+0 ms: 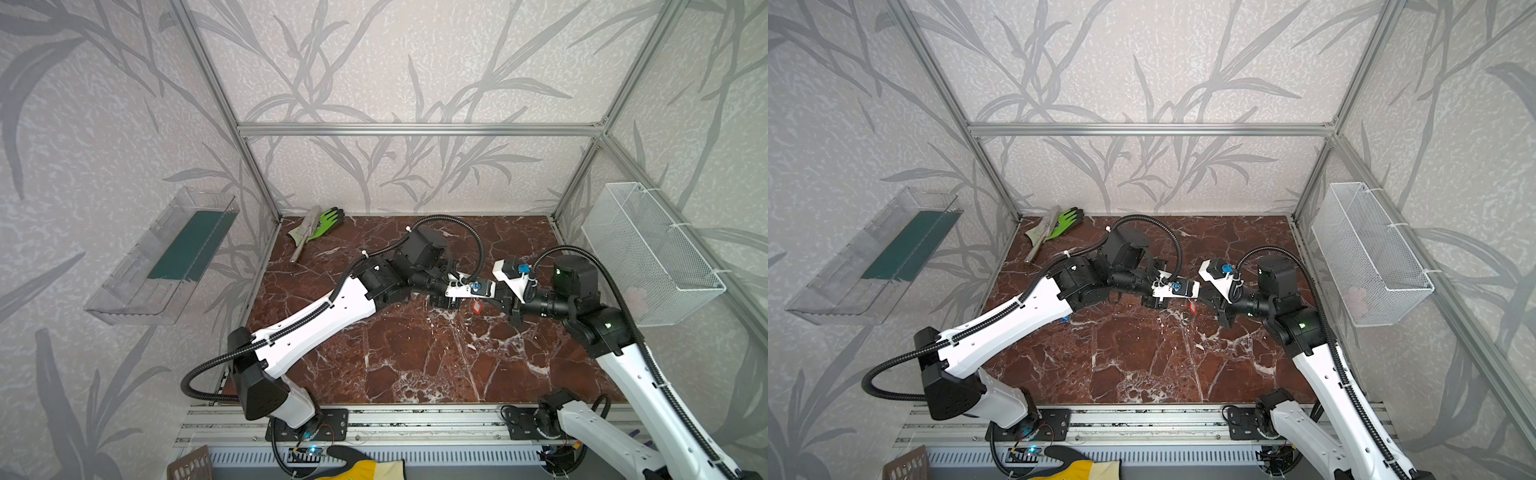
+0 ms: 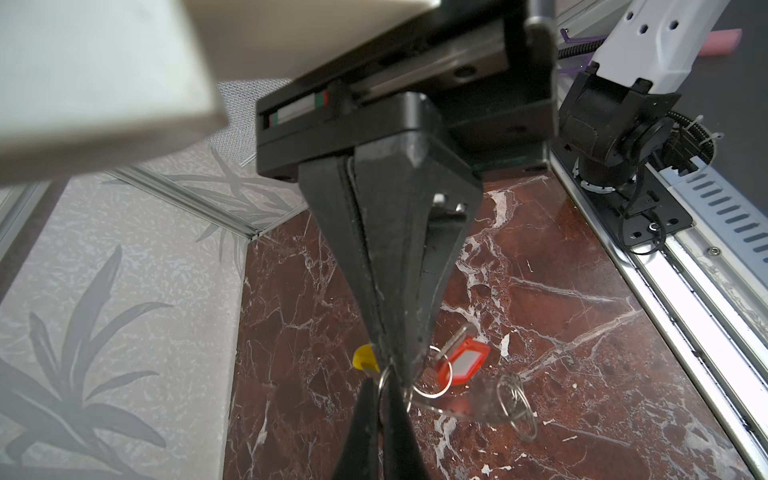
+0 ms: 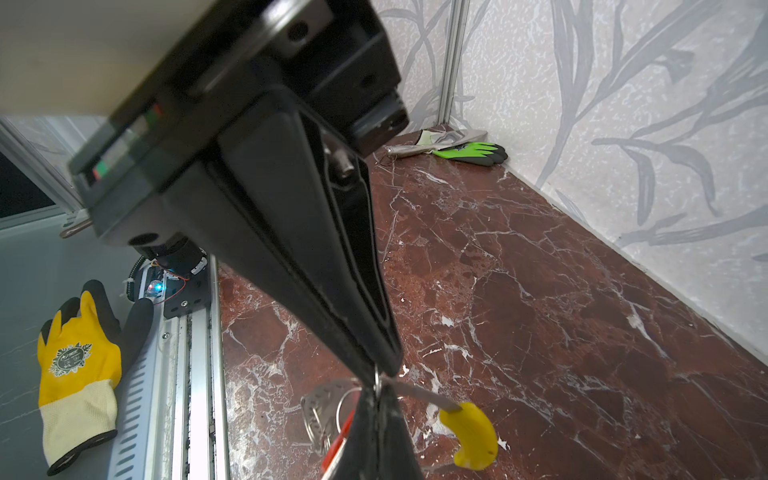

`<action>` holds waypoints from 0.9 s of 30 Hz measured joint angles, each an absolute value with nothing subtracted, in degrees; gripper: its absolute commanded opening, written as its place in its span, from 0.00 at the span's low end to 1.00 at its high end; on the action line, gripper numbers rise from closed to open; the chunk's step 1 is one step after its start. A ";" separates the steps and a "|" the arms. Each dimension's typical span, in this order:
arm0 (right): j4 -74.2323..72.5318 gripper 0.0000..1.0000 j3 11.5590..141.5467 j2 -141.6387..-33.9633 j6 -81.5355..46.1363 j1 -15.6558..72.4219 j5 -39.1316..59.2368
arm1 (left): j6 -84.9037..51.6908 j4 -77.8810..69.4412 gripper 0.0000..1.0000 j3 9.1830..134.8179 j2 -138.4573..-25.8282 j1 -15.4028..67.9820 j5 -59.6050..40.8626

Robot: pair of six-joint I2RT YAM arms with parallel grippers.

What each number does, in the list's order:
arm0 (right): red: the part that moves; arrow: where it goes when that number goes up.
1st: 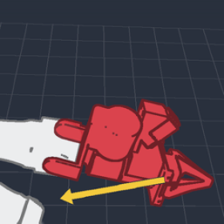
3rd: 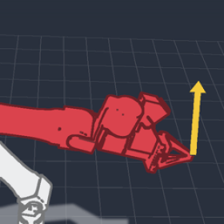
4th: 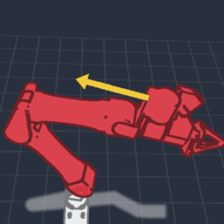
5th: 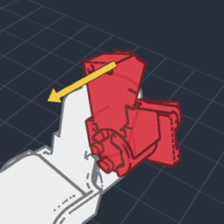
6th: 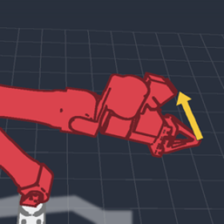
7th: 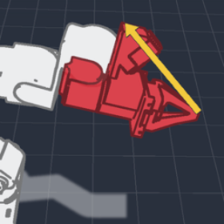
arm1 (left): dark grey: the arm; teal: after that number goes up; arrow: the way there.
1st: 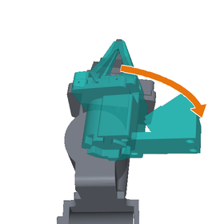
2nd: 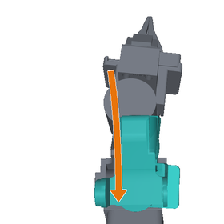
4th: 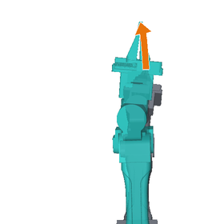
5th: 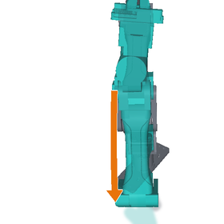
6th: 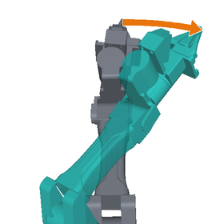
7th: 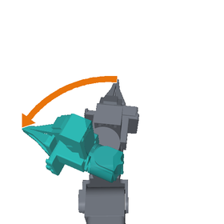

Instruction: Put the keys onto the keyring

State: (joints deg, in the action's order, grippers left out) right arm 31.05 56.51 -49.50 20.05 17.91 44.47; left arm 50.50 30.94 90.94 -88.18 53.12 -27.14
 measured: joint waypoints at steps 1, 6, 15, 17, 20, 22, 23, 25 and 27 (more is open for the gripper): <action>30.87 0.14 56.45 -49.36 20.05 17.91 44.14 | 50.43 30.83 0.00 90.94 -88.25 53.12 -27.11; 27.29 0.41 54.98 -46.70 20.10 17.91 40.64 | 48.60 28.53 0.00 89.97 -88.25 52.84 -27.77; 23.77 0.45 49.17 -39.48 19.57 17.96 33.10 | 39.05 16.73 0.00 82.26 -86.39 50.85 -30.70; 23.35 0.44 48.16 -38.28 19.03 17.96 32.29 | 37.21 13.91 0.00 80.90 -85.71 50.52 -31.14; 22.20 0.44 46.94 -37.21 17.76 17.96 32.05 | 34.17 10.20 0.00 79.24 -84.62 50.17 -31.68; 20.91 0.44 46.30 -36.84 16.75 17.96 32.32 | 32.27 7.57 0.00 78.41 -84.05 50.11 -31.97; 20.21 0.43 46.04 -36.84 16.16 17.96 32.58 | 31.16 6.33 0.00 78.04 -83.74 50.06 -32.05; 18.94 0.42 45.65 -37.19 15.29 17.96 33.19 | 29.32 3.73 0.00 77.28 -83.31 50.06 -32.23; 17.50 0.41 45.54 -38.04 14.55 17.96 33.82 | 27.22 1.08 0.00 76.47 -82.98 50.06 -32.71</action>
